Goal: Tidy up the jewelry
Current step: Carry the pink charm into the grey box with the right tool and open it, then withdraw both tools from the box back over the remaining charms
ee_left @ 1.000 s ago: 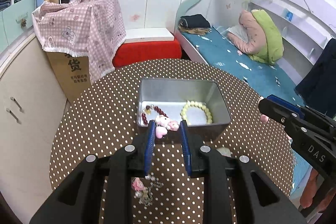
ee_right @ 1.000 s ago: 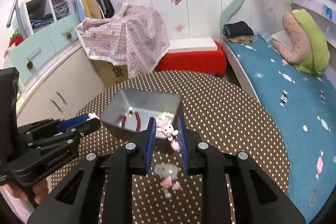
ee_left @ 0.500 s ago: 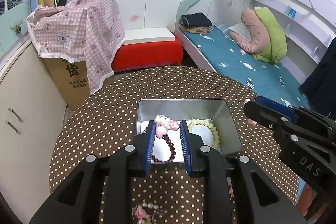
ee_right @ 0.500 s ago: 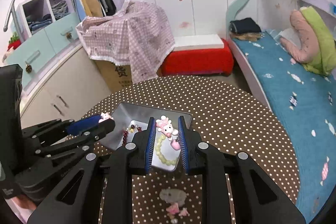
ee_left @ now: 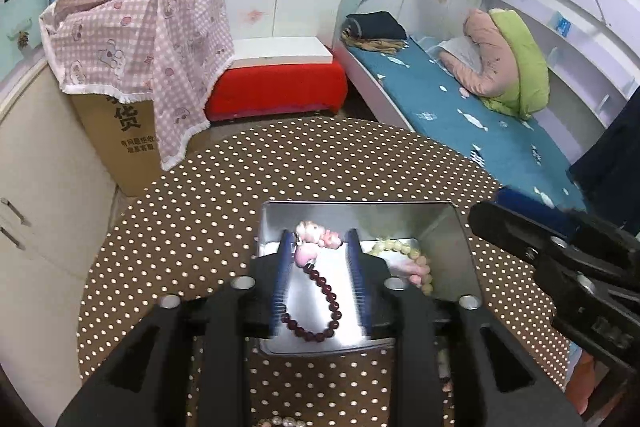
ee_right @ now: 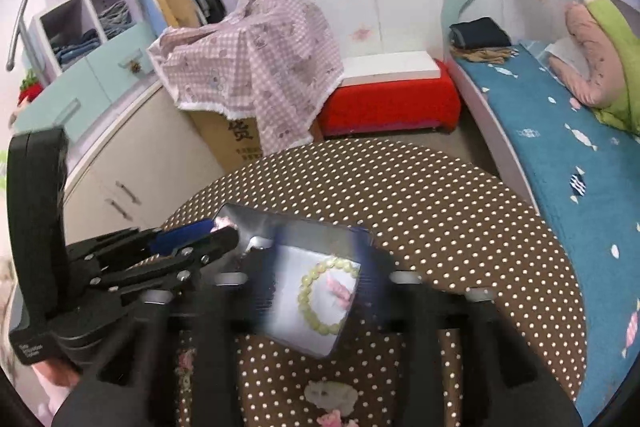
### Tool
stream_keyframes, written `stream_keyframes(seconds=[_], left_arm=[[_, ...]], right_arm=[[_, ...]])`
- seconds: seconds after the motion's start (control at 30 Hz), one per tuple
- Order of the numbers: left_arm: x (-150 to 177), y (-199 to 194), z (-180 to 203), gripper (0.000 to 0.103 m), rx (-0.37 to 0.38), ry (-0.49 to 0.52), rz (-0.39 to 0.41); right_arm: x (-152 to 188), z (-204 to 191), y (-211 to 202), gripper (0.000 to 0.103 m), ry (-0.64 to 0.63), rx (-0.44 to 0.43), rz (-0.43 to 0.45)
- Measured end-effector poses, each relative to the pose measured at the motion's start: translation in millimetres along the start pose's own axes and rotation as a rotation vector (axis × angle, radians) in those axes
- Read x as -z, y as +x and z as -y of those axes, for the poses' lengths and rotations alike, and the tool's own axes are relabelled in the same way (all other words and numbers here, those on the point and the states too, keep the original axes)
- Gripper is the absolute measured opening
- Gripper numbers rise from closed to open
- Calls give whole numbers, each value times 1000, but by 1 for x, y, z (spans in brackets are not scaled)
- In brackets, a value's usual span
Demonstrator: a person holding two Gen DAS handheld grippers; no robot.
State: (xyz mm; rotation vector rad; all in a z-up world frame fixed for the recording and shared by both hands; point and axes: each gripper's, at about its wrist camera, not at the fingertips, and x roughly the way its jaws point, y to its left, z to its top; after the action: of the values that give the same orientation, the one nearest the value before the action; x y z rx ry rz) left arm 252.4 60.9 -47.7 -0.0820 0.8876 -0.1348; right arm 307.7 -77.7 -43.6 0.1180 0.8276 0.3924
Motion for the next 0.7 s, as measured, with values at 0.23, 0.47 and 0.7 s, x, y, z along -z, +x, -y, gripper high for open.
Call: stream_keyframes(seconds=[0.23, 0.47, 0.7], left_arm=[[-1, -1, -9, 57, -14, -21, -1], [3, -11, -7, 57, -20, -18, 13], [14, -26, -7, 57, -30, -20, 21]], right_arm=[[0, 4, -6, 72, 11, 35, 20], [8, 5, -8, 72, 14, 49, 4], [16, 2, -22, 72, 12, 72, 13]])
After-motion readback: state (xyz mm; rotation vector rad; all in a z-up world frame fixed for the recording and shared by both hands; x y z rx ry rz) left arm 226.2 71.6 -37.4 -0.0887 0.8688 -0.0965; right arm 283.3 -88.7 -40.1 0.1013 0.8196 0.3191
